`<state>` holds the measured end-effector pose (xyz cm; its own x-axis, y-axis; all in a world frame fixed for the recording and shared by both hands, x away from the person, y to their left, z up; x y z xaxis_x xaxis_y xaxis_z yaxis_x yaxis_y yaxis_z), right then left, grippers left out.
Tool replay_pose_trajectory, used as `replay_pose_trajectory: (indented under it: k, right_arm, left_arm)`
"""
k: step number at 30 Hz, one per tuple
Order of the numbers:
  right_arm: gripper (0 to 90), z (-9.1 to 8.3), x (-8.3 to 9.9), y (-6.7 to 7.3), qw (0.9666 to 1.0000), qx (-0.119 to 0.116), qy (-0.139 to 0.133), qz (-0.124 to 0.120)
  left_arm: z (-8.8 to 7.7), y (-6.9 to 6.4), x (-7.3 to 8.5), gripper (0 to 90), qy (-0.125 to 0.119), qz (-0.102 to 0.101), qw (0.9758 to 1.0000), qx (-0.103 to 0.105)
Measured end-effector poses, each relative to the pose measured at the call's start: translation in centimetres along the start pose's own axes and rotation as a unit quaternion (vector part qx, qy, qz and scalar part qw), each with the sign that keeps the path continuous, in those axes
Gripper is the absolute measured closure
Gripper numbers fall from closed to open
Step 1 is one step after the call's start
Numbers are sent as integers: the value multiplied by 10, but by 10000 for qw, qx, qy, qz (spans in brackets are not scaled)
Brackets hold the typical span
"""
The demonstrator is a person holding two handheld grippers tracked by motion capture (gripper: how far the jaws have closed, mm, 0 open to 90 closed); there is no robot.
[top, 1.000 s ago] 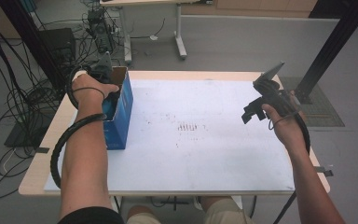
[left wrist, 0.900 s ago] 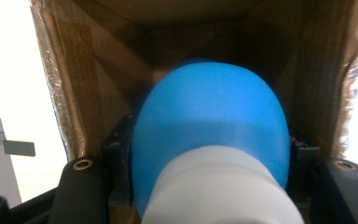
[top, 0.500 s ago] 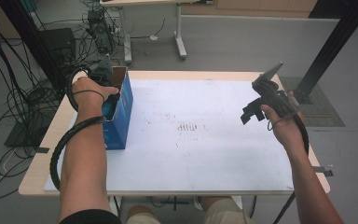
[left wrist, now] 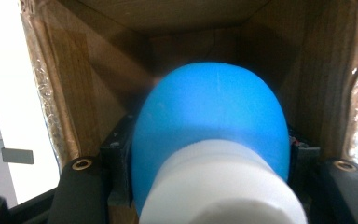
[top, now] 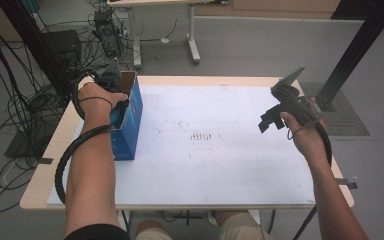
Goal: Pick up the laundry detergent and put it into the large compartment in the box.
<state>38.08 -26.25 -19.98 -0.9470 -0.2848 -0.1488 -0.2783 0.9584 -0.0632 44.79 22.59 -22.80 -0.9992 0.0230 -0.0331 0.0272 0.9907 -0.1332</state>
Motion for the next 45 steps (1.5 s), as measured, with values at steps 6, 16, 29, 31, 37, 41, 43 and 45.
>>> replay_pose_trajectory:
  k: [6, 16, 29, 31, 37, 41, 43, 45]
  right_arm:
    - [80, 1, 0, -1, 10000, 7, 5, 3]
    - [80, 0, -1, 1, 10000, 19, -6, -30]
    - [80, 0, -1, 1, 10000, 19, -8, -7]
    - [80, 0, -2, 2, 10000, 20, -4, -5]
    - [80, 1, -3, 2, 10000, 20, 9, -24]
    - [80, 1, -3, 2, 10000, 16, 8, -24]
    - [80, 0, -3, 3, 10000, 26, -1, -39]
    - [80, 0, -3, 3, 10000, 22, 4, -40]
  left_arm:
    - [0, 2, -1, 373, 3, -20, 10000, 21]
    - [0, 2, 0, 373, 10, -14, 10000, 34]
    - [0, 2, 0, 372, 3, -19, 10000, 36]
    - [0, 2, 0, 372, 1, -19, 10000, 33]
    - [0, 2, -1, 372, 0, -18, 10000, 29]
    - [0, 2, 0, 372, -14, -17, 10000, 27]
    - [0, 2, 0, 372, -20, -15, 10000, 30]
    - [0, 2, 1, 371, -23, -9, 10000, 28]
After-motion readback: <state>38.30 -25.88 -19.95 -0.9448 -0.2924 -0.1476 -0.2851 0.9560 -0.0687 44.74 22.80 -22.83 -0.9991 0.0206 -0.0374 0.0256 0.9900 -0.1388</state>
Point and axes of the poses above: each handheld gripper's, and its own axes: z roughly forward along the jaws, x roughly out of its underside, y roughly to its left, the point moved 6 cm from there along z, roughly forward along the jaws, and after that the axes turned 10 degrees about x, right-handed, at the moved point
